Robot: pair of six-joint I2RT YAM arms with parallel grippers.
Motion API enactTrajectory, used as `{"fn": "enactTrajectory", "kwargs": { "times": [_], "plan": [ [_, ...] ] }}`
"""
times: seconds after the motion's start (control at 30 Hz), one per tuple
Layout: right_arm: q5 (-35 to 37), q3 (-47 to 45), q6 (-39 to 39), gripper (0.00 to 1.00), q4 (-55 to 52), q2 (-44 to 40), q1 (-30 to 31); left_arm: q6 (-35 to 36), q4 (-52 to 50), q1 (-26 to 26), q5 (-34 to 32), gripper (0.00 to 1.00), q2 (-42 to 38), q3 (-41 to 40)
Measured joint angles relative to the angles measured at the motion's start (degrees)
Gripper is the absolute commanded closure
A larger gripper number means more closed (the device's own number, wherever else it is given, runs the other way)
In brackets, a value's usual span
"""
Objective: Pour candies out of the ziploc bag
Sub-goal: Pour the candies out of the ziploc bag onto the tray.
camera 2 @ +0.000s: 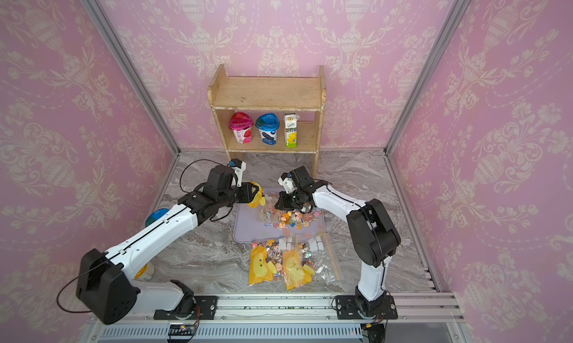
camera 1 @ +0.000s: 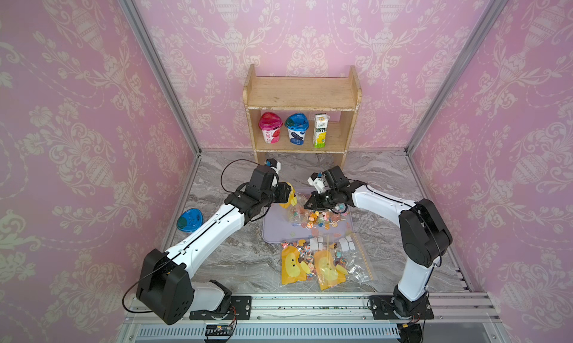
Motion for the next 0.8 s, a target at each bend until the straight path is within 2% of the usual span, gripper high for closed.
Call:
{"fn": "enactTrajectory", "kwargs": {
  "times": [0.13,0.23,0.27,0.3,0.33,0.37,0.4,0.8],
  "plan": [
    [0.3,-0.2,0.0,1.00,-0.3,0.0,0.0,0.0,-0.1,0.0,0.0,0.61,0.0,-0.1],
    [0.3,-0.2,0.0,1.00,-0.4,0.0,0.0,0.5,-0.8,0.0,0.0,0.57,0.0,-0.1],
    [0.3,-0.2,0.0,1.00,-0.5,0.0,0.0,0.8,-1.2,0.0,-0.1,0.59,0.0,-0.1],
    [0.4,-0.2,0.0,1.00,-0.5,0.0,0.0,1.1,-1.6,0.0,-0.1,0.70,0.0,0.0],
    [0.5,-0.2,0.0,1.00,-0.6,0.0,0.0,1.4,-2.1,0.0,-0.1,0.87,0.0,0.0],
    [0.6,-0.2,0.0,1.00,-0.7,0.0,0.0,1.7,-2.6,0.0,-0.2,0.98,0.0,0.1],
    [0.7,-0.2,0.0,1.00,-0.7,0.0,0.0,1.9,-2.8,0.0,-0.4,1.00,0.0,0.1],
    [0.2,-0.2,0.0,1.00,-0.2,-0.5,0.2,5.2,-7.6,-2.1,-2.1,1.00,-0.2,4.8]
  ]
}}
